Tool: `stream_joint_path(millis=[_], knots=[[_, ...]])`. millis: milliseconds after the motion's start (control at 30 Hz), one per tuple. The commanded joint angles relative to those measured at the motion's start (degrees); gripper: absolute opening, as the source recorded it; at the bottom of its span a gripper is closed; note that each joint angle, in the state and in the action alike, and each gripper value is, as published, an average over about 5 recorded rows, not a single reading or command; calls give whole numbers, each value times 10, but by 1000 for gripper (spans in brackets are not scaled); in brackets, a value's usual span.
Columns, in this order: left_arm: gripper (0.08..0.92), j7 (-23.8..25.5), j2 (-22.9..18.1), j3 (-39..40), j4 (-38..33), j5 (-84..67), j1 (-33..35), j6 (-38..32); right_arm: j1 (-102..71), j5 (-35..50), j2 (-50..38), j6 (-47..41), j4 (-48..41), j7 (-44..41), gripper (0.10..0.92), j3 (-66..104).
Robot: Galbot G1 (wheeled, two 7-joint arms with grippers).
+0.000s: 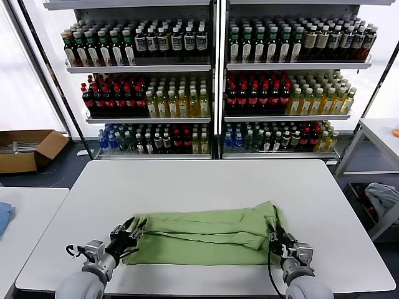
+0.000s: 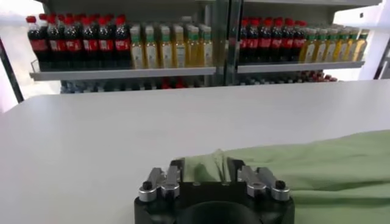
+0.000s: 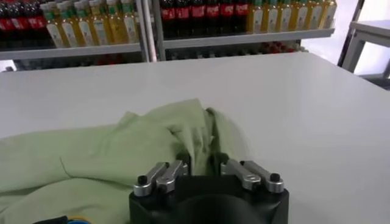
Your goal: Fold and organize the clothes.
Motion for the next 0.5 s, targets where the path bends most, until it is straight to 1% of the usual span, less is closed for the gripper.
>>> stream_joint_path(millis=[33,200,300,400,500], knots=[[576,-21,-14,-15,-66,0,24,13,-18,13,-5,0,94,1,486,33],[723,-36,-45,-23,-80,-1,41,27,-27,55,-20,-8,155,14,633,59],[792,-42,-57,-26,-79,-7,48,28,-32,65,-23,-9,173,17,719,62],[818,-49,-65,-27,-78,-19,51,30,-34,64,-20,-8,183,19,790,55],[822,-52,-71,-26,-73,-30,51,33,-33,61,-18,-8,185,19,818,47]])
